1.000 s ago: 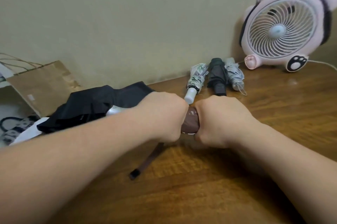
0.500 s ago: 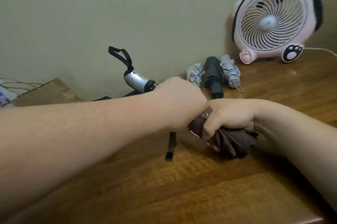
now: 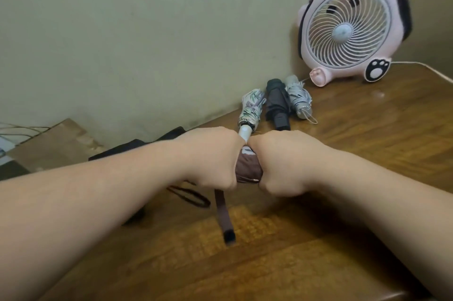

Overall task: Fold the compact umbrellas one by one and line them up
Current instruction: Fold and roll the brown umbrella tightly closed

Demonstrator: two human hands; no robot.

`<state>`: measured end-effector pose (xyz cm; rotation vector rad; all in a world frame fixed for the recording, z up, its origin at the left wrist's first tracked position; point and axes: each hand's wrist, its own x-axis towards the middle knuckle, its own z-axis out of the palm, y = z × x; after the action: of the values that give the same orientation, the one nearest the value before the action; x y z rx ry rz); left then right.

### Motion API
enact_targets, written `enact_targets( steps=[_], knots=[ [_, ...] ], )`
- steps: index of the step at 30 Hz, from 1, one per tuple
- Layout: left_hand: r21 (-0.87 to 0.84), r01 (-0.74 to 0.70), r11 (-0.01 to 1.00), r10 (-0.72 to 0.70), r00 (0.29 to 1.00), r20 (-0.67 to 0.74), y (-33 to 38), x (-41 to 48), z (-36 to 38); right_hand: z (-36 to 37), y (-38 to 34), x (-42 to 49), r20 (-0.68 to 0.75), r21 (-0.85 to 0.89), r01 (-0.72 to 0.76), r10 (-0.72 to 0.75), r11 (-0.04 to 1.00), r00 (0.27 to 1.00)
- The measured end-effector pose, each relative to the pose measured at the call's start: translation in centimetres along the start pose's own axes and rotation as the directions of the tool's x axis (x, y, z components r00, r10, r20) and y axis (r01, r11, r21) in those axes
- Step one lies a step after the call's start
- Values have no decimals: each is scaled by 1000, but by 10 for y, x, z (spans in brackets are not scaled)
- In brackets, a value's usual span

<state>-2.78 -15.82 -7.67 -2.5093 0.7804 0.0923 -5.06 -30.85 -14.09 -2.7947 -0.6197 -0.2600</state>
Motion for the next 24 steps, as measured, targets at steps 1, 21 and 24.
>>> enact_targets(
  steps=[1,21,24],
  knots=[
    [96,-10,995,18,997,-75,3,-3,2,1,6,3,102,143,-27,12,989,995],
    [-139,-16,990,25,998,63,2,-12,0,-3,8,-5,324,323,-33,-78,946,943],
    [148,-71,986,102,972,-212,16,-17,0,-11,23,-2,532,592,-254,-134,765,836]
  ],
)
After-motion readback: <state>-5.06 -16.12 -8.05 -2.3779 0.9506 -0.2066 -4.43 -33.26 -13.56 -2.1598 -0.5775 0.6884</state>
